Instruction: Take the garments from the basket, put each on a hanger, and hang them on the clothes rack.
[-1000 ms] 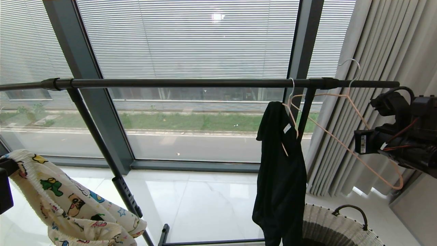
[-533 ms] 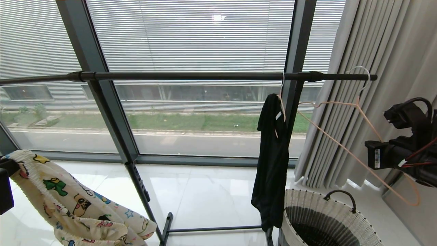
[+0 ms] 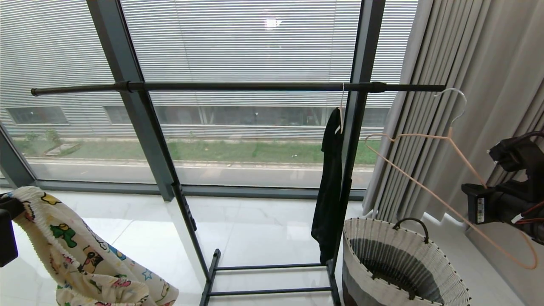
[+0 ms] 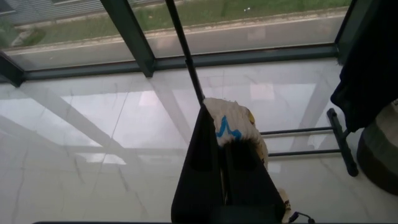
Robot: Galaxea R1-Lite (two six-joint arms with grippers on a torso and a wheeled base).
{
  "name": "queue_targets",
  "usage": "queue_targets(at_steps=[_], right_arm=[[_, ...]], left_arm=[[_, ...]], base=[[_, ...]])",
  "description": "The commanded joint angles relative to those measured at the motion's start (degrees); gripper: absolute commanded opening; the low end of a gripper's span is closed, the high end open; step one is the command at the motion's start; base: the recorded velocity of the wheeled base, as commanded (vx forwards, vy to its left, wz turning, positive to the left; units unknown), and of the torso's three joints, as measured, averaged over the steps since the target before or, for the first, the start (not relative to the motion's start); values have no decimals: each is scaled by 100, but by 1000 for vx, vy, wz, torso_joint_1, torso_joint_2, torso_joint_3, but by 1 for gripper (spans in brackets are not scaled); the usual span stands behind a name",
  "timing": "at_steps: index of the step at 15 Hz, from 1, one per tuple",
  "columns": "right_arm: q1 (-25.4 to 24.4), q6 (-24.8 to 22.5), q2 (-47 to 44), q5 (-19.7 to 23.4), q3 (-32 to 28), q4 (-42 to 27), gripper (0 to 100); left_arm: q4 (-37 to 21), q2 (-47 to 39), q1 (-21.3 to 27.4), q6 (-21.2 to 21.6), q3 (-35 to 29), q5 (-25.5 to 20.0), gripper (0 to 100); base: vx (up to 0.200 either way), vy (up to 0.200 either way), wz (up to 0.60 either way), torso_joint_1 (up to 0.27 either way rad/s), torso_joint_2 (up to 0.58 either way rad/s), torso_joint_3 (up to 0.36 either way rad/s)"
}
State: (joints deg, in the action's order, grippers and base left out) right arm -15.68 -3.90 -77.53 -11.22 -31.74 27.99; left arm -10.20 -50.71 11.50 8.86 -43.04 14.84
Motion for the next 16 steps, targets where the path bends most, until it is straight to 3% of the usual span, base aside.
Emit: queue_targets(at_steps=[1, 4, 7, 8, 11, 14, 16], right_arm=[[-287, -5, 230, 120, 98, -13, 0], [-1104, -14, 441, 524, 327, -13, 0], [-1983, -5, 590, 550, 740, -13, 0], [-2510, 3, 696, 550, 907, -13, 0], [-3319, 12, 757, 533, 1004, -4, 0], [-3873, 3, 757, 524, 933, 5, 0], [-4172, 3, 748, 524, 880, 14, 0]], left_arm=[[1, -18, 2, 1, 15, 2, 0], [10, -114, 55, 160, 42, -16, 0], [440, -422, 1074, 45, 130, 19, 0], [783, -835, 1347, -25, 121, 239, 0], [1688, -1846, 1724, -253, 59, 696, 0], [1759, -2426, 2041, -500, -248, 766, 0], [2075, -2830, 2129, -790, -415, 1232, 0]], base=[[-200, 0, 0, 7, -2, 2], [0, 0, 0, 0, 0, 0], [0, 0, 0, 0, 0, 0], [0, 0, 0, 0, 0, 0], [0, 0, 0, 0, 0, 0], [0, 0, 0, 0, 0, 0], [0, 0, 0, 0, 0, 0]])
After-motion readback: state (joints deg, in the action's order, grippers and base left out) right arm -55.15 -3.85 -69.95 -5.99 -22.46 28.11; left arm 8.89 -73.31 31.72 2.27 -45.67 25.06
